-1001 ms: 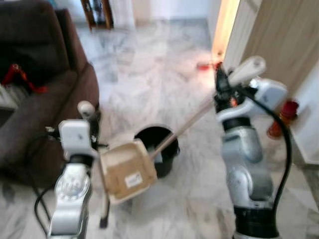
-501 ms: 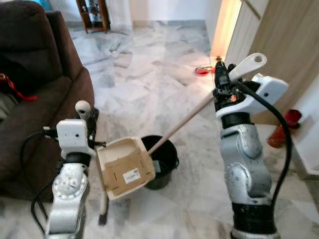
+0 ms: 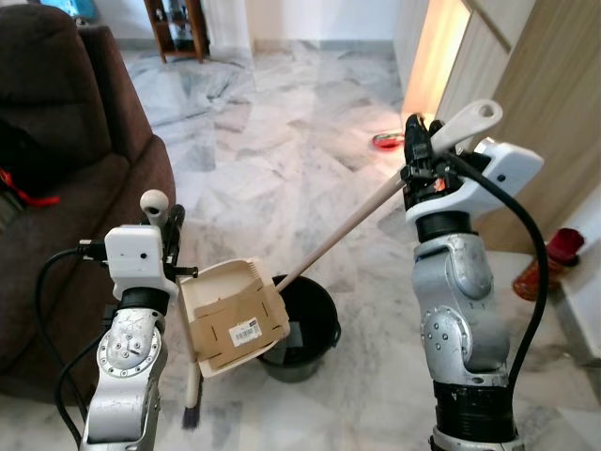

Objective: Sweep floor

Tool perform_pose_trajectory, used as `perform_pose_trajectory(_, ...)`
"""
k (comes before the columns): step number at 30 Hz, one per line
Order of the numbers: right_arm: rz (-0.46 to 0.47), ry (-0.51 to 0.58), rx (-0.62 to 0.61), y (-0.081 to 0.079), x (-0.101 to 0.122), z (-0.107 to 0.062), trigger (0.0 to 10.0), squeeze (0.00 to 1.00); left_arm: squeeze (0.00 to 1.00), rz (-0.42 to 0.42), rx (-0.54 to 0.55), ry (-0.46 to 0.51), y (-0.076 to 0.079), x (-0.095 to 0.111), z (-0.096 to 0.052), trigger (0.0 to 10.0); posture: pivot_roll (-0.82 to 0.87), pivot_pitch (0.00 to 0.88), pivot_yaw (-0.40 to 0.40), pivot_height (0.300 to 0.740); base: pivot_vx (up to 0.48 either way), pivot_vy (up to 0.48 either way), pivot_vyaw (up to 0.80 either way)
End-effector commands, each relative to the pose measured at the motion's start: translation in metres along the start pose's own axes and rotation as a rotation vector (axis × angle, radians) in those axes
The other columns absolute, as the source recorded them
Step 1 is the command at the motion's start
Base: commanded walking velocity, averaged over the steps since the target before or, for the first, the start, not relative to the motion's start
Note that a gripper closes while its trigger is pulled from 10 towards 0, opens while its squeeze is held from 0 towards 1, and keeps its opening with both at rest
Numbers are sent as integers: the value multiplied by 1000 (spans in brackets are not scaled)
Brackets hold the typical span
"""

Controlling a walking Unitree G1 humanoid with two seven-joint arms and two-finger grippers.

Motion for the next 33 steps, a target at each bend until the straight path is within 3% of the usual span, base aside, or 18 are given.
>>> perform_pose_trajectory(1, 47, 61, 49, -18, 15, 2, 10000, 0, 0, -10, 7, 70, -3, 17, 2, 10000, 4, 112, 32, 740, 379, 0, 0)
perform_pose_trajectory(13, 36, 70, 42, -17, 17, 3, 10000, 0, 0, -29, 0, 91, 0, 20, 2, 10000, 0, 108, 28, 740, 95, 0, 0)
perform_pose_trajectory(20, -51, 117, 106, -32, 26, 2, 10000, 0, 0, -45, -6, 98, 3, 21, 1, 10000, -4, 105, 25, 740, 0, 0, 0)
perform_pose_trajectory(33, -212, 249, 111, -41, 50, 4, 10000, 0, 0, -48, -8, 94, 3, 20, -1, 10000, -3, 113, 23, 740, 0, 0, 0)
Point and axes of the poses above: a point about 5 cm out from each wrist's last joint towards the gripper, its own z axis pointing out of the wrist towards the gripper, its own x axis along the axis of the wrist's last joint, y = z × x, the point moved 5 cm from there along z, pointing out of the wrist towards the gripper, and after that the axes turned 2 degrees about z, right-handed, at the moved point
